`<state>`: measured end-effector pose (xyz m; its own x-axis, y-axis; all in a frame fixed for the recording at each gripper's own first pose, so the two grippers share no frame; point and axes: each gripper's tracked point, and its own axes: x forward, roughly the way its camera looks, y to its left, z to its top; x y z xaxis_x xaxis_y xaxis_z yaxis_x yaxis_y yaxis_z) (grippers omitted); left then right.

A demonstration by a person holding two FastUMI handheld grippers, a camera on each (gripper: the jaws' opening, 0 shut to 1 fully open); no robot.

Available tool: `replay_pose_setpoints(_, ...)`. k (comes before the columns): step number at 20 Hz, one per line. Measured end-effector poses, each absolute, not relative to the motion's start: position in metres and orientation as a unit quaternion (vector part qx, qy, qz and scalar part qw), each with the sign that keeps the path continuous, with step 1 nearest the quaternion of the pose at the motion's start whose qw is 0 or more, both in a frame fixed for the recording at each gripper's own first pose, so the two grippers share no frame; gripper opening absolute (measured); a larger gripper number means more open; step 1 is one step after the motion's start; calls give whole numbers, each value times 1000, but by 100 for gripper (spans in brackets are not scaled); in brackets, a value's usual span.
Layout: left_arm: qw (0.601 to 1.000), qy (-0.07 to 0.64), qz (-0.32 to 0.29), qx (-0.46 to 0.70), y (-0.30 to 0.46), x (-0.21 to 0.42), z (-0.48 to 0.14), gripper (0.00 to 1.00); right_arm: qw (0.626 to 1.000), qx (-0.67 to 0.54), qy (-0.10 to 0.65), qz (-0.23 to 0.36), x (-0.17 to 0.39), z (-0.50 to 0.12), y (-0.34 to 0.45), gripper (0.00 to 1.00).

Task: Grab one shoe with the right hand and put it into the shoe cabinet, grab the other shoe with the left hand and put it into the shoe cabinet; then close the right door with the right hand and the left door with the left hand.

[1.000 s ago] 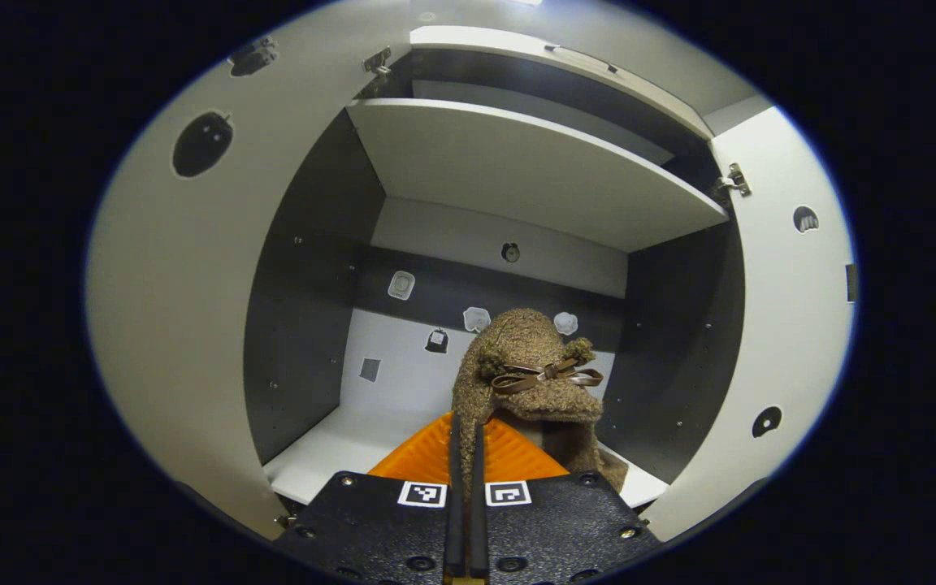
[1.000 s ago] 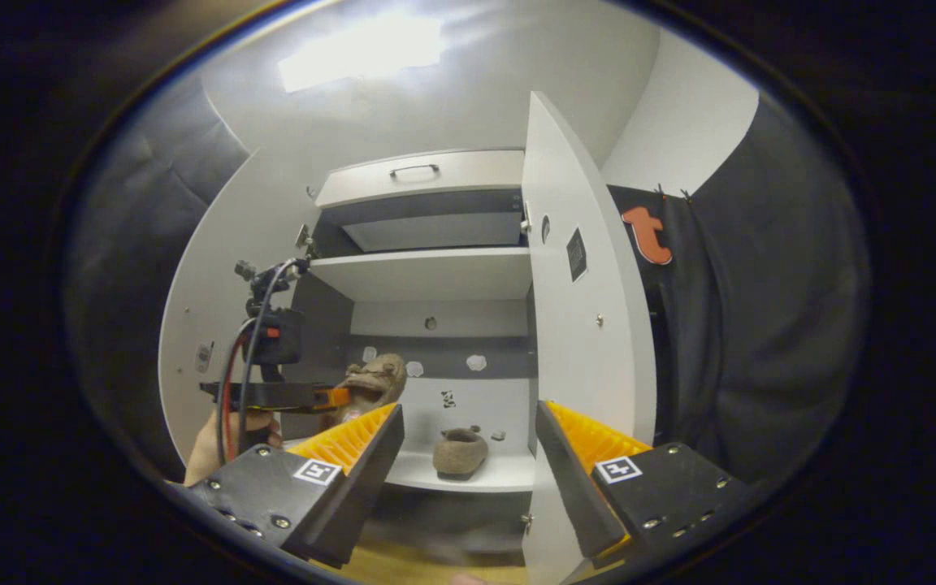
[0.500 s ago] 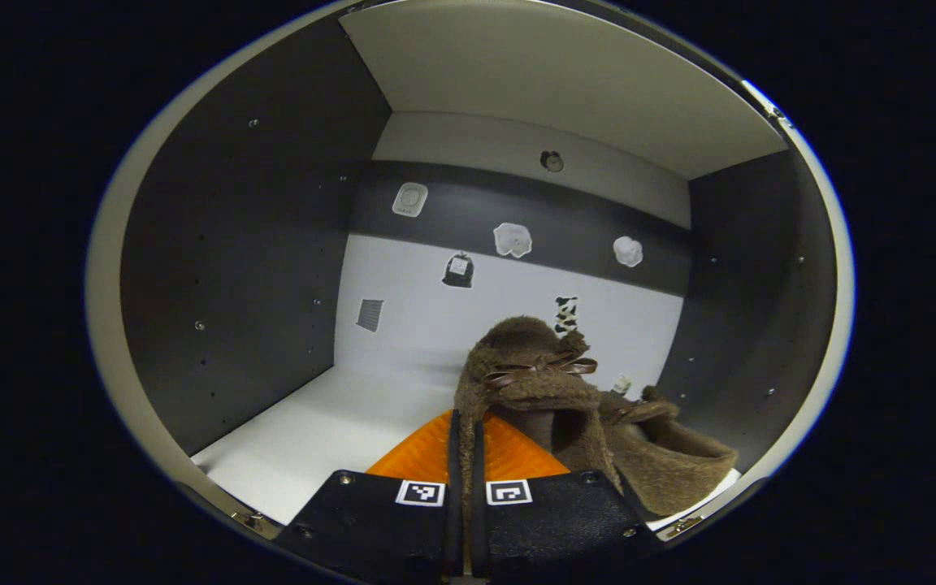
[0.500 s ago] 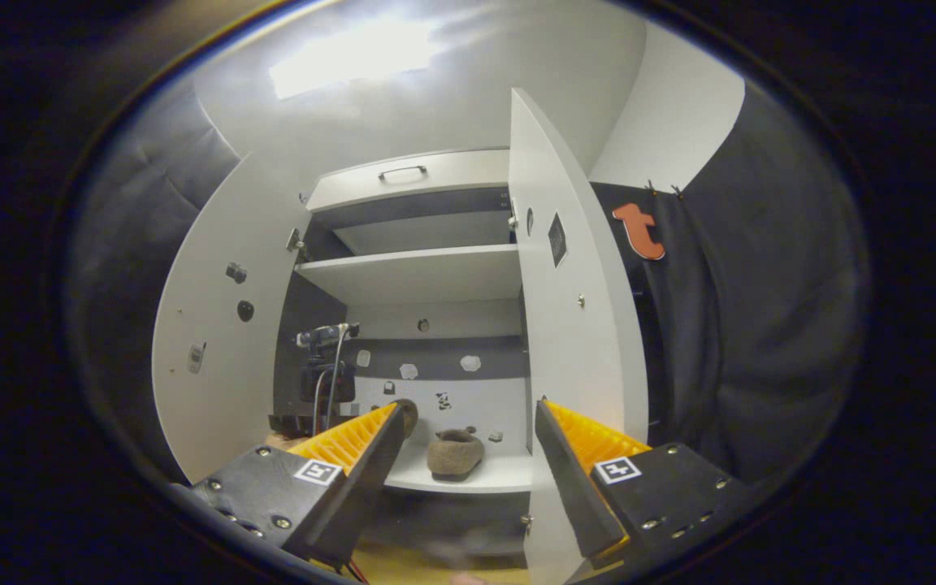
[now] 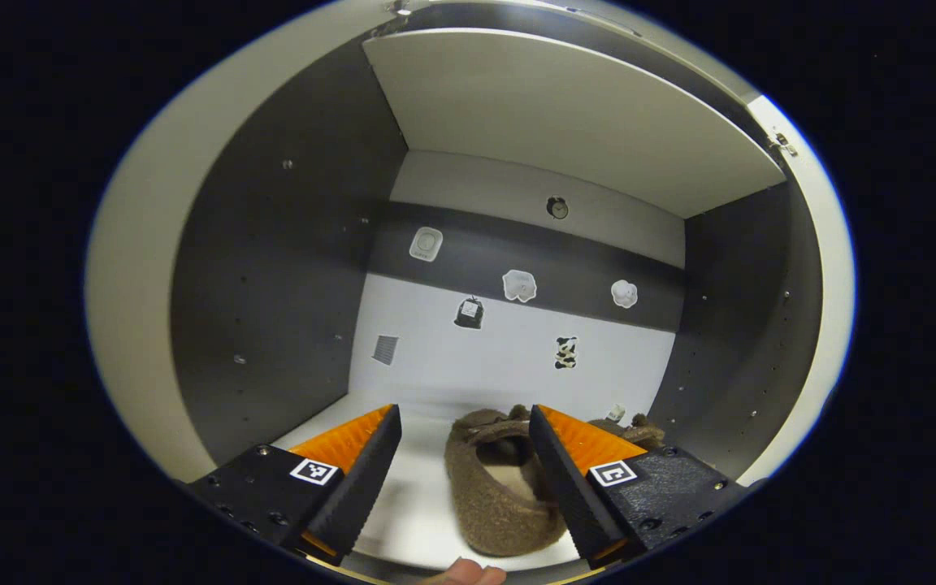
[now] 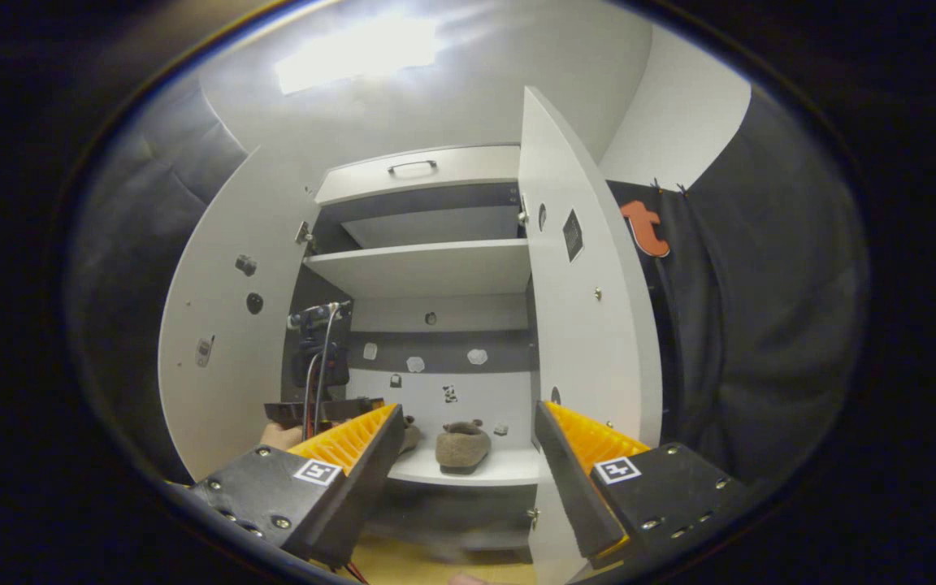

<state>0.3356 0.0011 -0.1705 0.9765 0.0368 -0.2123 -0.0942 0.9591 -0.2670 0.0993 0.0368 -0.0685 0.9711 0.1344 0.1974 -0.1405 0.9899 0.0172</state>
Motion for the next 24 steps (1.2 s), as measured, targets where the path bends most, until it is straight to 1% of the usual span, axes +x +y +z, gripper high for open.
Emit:
replay_pose_setpoints(4, 987, 96, 11, -127, -6, 284, -153, 97, 992, 18, -100, 76, 75, -71, 42, 97)
replay_pose_setpoints(10, 994, 78, -7, -82, -12, 194, -144, 96, 992, 30, -91, 83, 38, -95, 54, 97)
replay_pose_setpoints(11, 993, 79, -14, -84, -16, 180, -145, 96, 992, 30, -89, 79, 34, -99, 53, 97)
replay_pose_setpoints(12, 993, 84, -18, -86, -18, 168, -147, 100, 993, 29, -87, 75, 28, -104, 52, 97)
replay_pose_setpoints(13, 992, 88, -22, -83, -19, 156, -148, 96, 994, 28, -84, 68, 23, -109, 48, 97)
replay_pose_setpoints(16, 993, 79, -29, -78, -21, 136, -132, 96, 997, 3, -62, 36, 14, -121, 32, 97)
replay_pose_setpoints(17, 993, 73, -33, -82, -22, 128, -125, 96, 998, -1, -54, 36, 10, -124, 31, 97)
replay_pose_setpoints(21, 991, 75, -74, -80, -28, 92, -122, 96, 997, 12, -21, 71, 5, -135, 29, 98)
replay_pose_setpoints(24, 993, 54, -80, -75, -18, 77, -112, 96, 994, 15, 10, 105, 6, -148, 15, 98)
